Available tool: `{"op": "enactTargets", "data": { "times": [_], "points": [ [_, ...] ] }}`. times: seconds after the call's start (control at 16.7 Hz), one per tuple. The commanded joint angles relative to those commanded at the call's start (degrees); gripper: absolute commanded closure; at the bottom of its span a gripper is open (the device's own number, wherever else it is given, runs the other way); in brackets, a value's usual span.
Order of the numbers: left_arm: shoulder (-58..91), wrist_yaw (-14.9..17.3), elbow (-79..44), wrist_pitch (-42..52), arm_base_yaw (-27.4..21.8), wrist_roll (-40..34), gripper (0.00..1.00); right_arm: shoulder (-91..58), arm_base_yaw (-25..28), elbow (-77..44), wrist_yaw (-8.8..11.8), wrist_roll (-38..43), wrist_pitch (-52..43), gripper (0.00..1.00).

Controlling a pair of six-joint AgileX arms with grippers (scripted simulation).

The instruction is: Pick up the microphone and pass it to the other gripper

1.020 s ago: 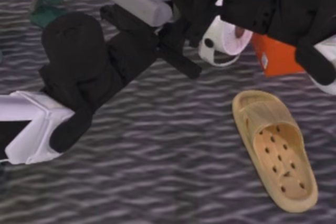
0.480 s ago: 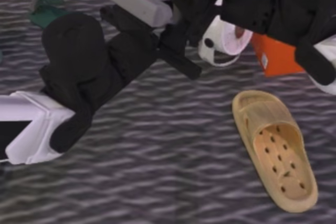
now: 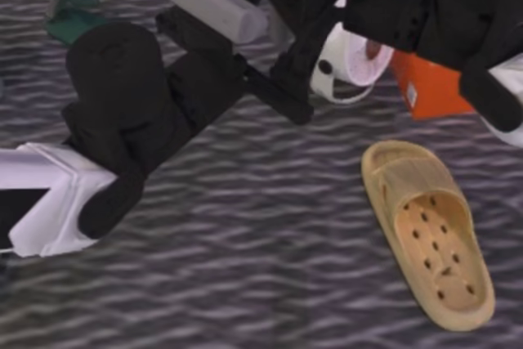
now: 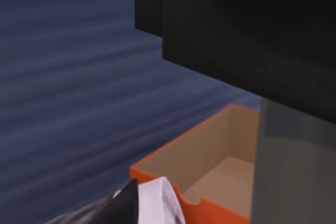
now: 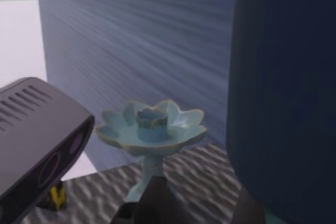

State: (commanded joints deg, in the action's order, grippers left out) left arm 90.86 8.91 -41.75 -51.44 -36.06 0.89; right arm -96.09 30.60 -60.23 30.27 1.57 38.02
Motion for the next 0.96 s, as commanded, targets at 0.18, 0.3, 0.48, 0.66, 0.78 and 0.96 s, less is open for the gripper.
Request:
{"op": "enactTargets", "data": {
  "times": [0.18, 0.3, 0.48, 0.66, 0.78, 0.96],
  "points": [
    [0.0, 0.0, 0.0, 0.0, 0.0, 0.0, 0.0, 0.0, 0.0, 0.0, 0.0, 0.0, 0.0, 1.0],
    [0.3, -0.1, 0.3, 0.0, 0.1, 0.1, 0.0, 0.3, -0.1, -0.2, -0.2, 0.0, 0.0, 1.0],
    [-2.0, 0.0, 2.4, 0.3, 1.0, 0.0, 0.0, 1.1, -1.2, 0.7, 1.2, 0.1, 0.1, 1.0],
    [-9.4, 0.9, 8.7, 1.2, 2.7, 0.0, 0.0, 3.1, -4.0, 2.9, 4.2, 0.3, 0.4, 1.0],
    [-13.7, 1.7, 12.7, 1.7, 3.5, 0.0, 0.0, 4.4, -5.8, 4.3, 6.1, 0.4, 0.6, 1.0],
    [-15.9, 2.3, 14.6, 1.8, 3.9, 0.0, 0.0, 5.2, -6.9, 5.1, 7.2, 0.4, 0.8, 1.0]
  ]
}}
